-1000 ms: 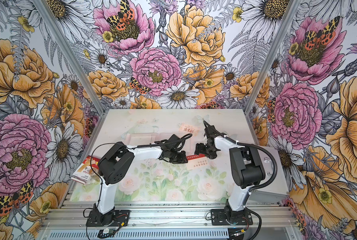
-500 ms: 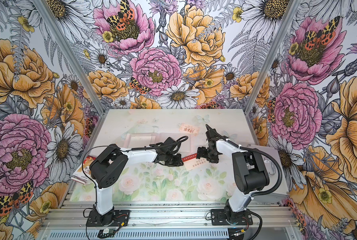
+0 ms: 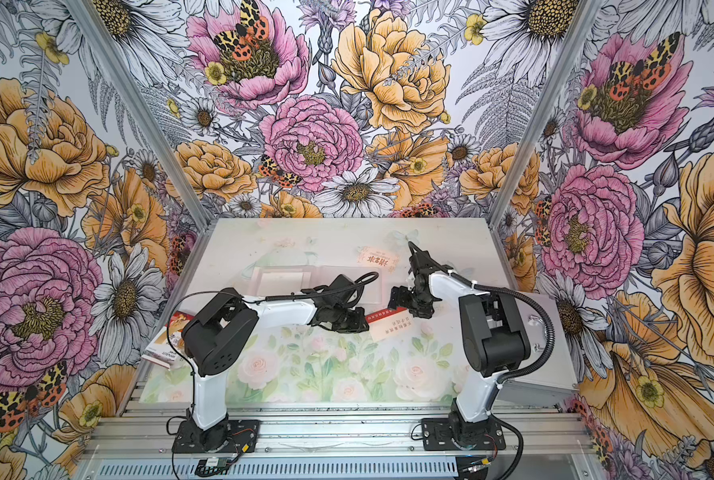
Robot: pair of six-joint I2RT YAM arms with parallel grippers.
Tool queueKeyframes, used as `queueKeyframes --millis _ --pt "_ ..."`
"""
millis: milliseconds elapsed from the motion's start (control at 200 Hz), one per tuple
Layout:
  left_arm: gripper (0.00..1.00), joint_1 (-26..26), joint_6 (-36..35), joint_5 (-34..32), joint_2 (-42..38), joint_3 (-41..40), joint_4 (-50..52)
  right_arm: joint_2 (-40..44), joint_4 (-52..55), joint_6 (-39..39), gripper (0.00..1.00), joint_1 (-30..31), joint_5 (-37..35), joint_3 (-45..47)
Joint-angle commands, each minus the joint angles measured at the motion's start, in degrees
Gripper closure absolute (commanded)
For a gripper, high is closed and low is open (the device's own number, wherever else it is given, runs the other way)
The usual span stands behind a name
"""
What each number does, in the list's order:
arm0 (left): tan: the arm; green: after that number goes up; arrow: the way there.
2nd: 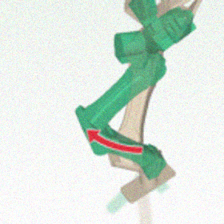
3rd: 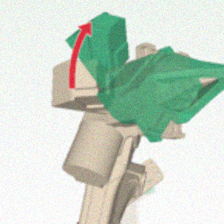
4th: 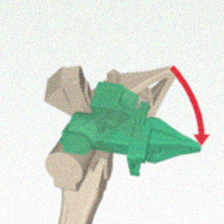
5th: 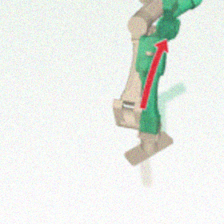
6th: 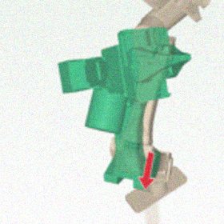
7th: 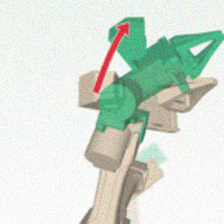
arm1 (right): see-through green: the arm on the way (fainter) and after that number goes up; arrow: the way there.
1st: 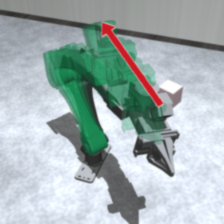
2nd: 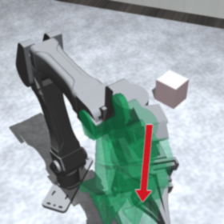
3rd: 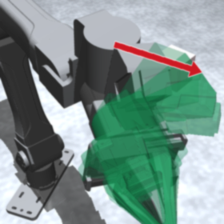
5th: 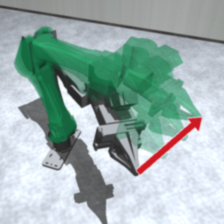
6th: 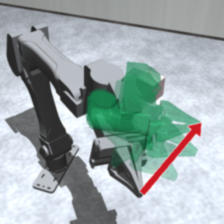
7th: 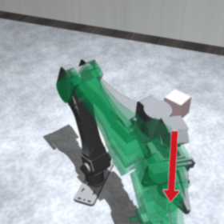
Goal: Place the photos into the photo albums
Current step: Pick up the photo at the center of the board.
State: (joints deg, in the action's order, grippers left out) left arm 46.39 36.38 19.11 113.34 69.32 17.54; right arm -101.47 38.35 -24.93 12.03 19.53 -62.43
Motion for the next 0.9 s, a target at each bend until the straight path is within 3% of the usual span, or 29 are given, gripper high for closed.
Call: queueKeyframes --millis 0,896 --pt "0.81 0.5 1.0 0.0 1.7 0.7 -0.4 -1.4 -0.2 1.2 0.11 0.9 3.8 1.4" --pt "0.81 -0.2 0.8 -0.2 1.7 -1.1 -1.2 3.6 -2.0 1.9 0.12 0.2 21.1 1.9"
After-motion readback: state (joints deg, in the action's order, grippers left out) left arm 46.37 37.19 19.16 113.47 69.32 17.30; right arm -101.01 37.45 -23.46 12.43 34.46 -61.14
